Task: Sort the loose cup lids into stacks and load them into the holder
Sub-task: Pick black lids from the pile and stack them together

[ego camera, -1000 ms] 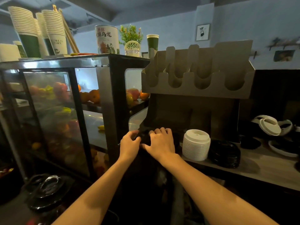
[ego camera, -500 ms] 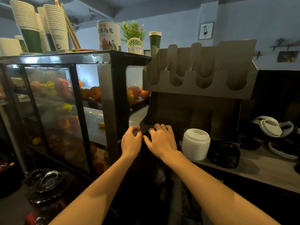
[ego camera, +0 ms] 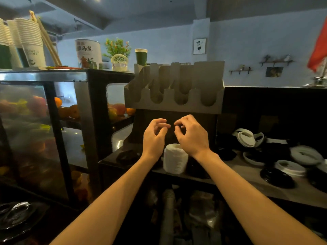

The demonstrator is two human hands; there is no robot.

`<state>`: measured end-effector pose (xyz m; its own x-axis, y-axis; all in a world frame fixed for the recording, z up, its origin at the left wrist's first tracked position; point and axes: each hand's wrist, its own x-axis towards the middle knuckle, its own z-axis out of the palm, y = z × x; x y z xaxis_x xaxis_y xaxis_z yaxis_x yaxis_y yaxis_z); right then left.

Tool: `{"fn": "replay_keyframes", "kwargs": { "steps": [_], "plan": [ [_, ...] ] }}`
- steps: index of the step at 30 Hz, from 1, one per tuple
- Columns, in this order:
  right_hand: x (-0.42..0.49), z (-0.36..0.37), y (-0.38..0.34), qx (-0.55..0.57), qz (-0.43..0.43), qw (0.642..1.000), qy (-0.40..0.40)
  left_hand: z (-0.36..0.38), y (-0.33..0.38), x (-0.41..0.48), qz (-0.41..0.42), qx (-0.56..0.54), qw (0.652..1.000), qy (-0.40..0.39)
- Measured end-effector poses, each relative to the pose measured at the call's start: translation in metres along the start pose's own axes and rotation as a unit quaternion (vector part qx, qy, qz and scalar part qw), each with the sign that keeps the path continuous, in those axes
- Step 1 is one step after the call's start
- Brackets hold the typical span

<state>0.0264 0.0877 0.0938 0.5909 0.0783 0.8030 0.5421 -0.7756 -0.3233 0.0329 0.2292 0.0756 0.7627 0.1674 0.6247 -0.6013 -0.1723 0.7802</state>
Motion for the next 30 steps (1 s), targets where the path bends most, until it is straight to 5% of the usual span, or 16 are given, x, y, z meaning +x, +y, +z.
{"fn": "replay_keyframes", "kwargs": {
  "steps": [18,26,30],
  "plan": [
    [-0.112,-0.226,0.194,-0.184,0.204,0.959,0.066,0.265,0.053,-0.092,-0.012,-0.084,0.968,-0.236],
    [-0.159,-0.222,0.238,-0.335,0.286,0.893,-0.088,0.303,0.012,-0.111,-0.006,0.148,0.94,-0.309],
    [-0.162,-0.214,0.247,-0.338,0.308,0.875,-0.159,0.304,0.005,-0.106,-0.07,0.165,0.922,-0.343]
  ]
}}
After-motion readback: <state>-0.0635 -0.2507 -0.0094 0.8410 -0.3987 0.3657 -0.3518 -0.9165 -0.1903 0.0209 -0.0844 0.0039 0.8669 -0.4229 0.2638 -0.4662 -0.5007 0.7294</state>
